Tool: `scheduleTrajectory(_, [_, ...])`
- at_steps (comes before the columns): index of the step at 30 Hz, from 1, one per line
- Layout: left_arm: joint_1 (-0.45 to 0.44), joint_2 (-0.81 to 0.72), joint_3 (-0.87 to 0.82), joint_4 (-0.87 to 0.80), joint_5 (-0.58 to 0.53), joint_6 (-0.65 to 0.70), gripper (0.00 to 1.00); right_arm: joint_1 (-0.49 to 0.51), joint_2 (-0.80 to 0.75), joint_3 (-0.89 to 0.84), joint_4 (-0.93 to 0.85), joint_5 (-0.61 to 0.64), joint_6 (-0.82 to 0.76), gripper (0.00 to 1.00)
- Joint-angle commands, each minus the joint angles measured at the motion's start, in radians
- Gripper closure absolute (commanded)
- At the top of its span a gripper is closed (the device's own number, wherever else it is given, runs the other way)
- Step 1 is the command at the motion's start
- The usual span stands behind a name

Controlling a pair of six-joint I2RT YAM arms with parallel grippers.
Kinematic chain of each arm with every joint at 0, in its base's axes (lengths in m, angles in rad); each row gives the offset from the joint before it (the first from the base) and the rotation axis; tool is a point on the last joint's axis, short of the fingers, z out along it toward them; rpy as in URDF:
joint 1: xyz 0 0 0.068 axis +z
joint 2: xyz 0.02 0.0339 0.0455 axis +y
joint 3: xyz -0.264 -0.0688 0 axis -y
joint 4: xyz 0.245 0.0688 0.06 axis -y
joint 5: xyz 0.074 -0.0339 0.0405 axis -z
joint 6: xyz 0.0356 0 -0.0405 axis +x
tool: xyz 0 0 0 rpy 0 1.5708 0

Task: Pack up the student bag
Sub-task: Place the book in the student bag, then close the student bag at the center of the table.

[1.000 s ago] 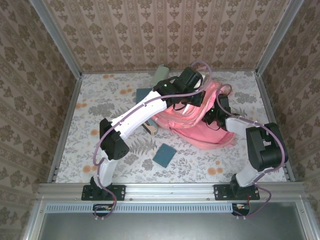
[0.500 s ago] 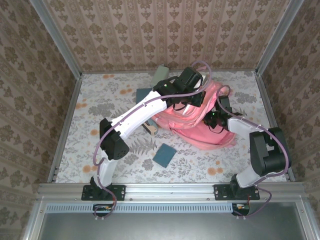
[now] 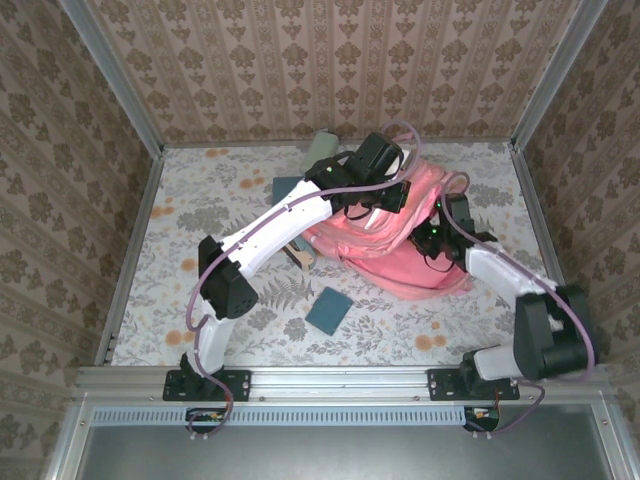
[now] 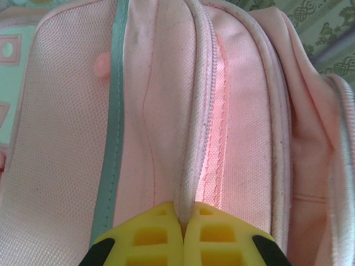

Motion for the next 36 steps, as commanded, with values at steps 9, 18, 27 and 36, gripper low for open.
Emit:
scheduleTrajectory(9, [0.004,0.021,0.041,0.067,0.068,0.022,1.00,-0.157,-0.238,-0.185,-0.247,0.041,-0.156,0.67])
scheduleTrajectory(18, [0.015,0.057,-0.018,0.036,0.107,0.021,1.00,-0.157,-0.502,-0.183,-0.440,0.140,-0.133,0.66])
scheduleTrajectory(27, [0.037,-0.013,-0.176,0.090,0.102,-0.015,1.00,-0.130,-0.450,0.044,-0.514,0.111,-0.205,0.64])
scheduleTrajectory(36, [0.106,-0.168,-0.326,0.143,0.096,-0.042,0.61,0.027,-0.360,0.203,-0.494,0.188,-0.246,0.59])
